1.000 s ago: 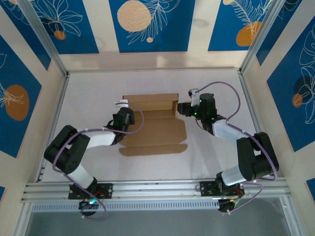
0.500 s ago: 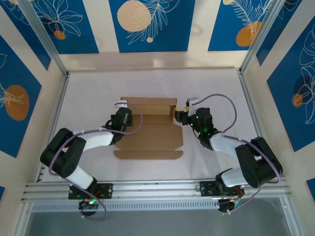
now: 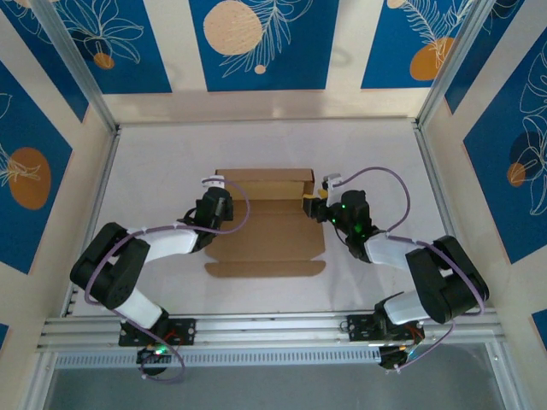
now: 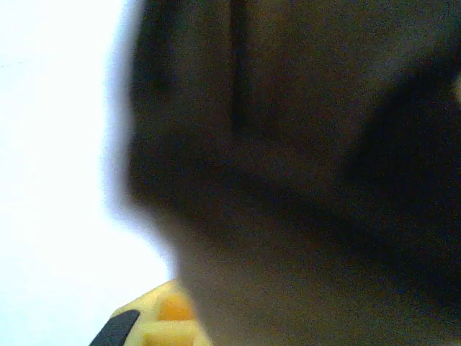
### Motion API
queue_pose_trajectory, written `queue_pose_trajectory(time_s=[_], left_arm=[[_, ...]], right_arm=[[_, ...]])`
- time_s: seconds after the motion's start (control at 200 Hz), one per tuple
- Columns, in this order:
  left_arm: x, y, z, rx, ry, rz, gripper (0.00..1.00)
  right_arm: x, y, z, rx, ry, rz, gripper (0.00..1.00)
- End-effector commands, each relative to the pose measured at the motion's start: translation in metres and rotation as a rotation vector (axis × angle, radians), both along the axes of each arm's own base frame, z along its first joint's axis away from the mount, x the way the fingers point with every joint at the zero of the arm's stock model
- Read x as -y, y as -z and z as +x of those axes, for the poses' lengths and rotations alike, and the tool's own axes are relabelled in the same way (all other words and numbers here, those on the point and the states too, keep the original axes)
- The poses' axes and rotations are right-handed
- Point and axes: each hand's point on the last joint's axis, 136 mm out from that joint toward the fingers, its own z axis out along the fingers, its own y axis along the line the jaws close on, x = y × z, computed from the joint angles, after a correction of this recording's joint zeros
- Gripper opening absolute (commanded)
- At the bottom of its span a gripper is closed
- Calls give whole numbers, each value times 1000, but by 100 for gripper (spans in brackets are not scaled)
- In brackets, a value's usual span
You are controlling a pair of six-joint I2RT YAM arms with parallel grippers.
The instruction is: Fold the paper box
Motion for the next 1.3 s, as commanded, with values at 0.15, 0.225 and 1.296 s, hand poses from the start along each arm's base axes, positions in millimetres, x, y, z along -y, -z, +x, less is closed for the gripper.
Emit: queue_pose_trajectory(time_s=[0.15, 0.225, 1.296], left_arm=[[10, -17, 5, 43, 25, -28, 0], [11, -16, 4, 39, 27, -27, 0], [35, -35, -11, 49, 15, -128, 0]], right_arm=[[4, 8, 27, -47, 107, -163, 56], [1, 12, 31, -63, 122, -185, 52], [13, 38, 65, -68, 353, -235, 0]])
